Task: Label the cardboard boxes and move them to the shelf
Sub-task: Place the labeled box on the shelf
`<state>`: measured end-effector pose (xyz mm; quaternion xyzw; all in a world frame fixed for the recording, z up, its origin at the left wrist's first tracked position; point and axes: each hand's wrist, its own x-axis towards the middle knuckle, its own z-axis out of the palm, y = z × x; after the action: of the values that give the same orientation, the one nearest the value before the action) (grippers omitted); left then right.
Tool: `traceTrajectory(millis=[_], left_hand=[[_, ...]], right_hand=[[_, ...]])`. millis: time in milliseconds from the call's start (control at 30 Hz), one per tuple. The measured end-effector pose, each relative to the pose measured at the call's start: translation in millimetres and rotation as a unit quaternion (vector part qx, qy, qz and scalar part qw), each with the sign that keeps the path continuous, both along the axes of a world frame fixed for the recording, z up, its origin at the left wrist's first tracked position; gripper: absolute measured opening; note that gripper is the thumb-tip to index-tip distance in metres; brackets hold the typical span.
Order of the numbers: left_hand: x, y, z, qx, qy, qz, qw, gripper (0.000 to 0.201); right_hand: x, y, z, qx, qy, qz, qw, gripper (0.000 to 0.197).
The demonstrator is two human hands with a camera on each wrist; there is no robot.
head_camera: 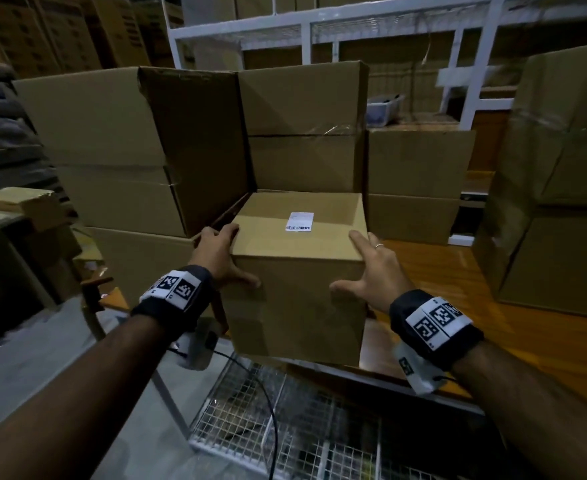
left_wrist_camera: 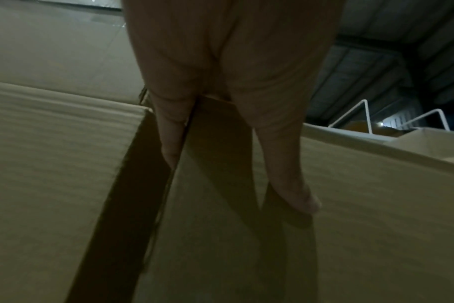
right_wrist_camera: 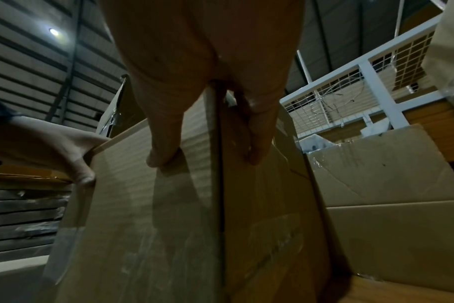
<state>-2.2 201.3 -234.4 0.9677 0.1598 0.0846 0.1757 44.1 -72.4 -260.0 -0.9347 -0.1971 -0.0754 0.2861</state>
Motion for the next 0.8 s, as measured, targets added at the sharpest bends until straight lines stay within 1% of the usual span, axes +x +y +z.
traceTrajectory(millis=[100, 267, 400, 467, 667, 800], left_hand=[[0.6, 1.0, 2.7, 0.023, 0.021, -0.021, 0.999, 0.133], [-0.3, -0.6, -1.1, 0.044, 0.022, -0.027, 0.998, 0.131], [-1.5, -8.9, -2.7, 0.125, 0.026, -0.052, 0.990, 0.123], [-2.0, -13.2, -2.5, 0.160, 0.027, -0.066, 0.985, 0.121], [-1.9, -14.3, -6.6, 0.175, 0.018, -0.075, 0.982, 0.122], [0.1, -13.0, -8.5, 0.178, 0.011, -0.082, 0.981, 0.121]], right_hand=[[0.7, 3.7, 0.1, 0.003, -0.006, -0.002, 1.000, 0.102], [-1.5, 8.3, 1.1, -0.015, -0.002, -0.015, 1.000, 0.105], [-3.6, 15.6, 3.9, -0.078, -0.034, -0.018, 0.996, 0.103], [-2.7, 17.4, 5.7, -0.091, -0.036, -0.012, 0.995, 0.104], [-1.3, 16.9, 8.2, -0.102, -0.036, 0.004, 0.994, 0.104], [-1.5, 14.0, 8.4, -0.094, -0.040, 0.012, 0.995, 0.102]])
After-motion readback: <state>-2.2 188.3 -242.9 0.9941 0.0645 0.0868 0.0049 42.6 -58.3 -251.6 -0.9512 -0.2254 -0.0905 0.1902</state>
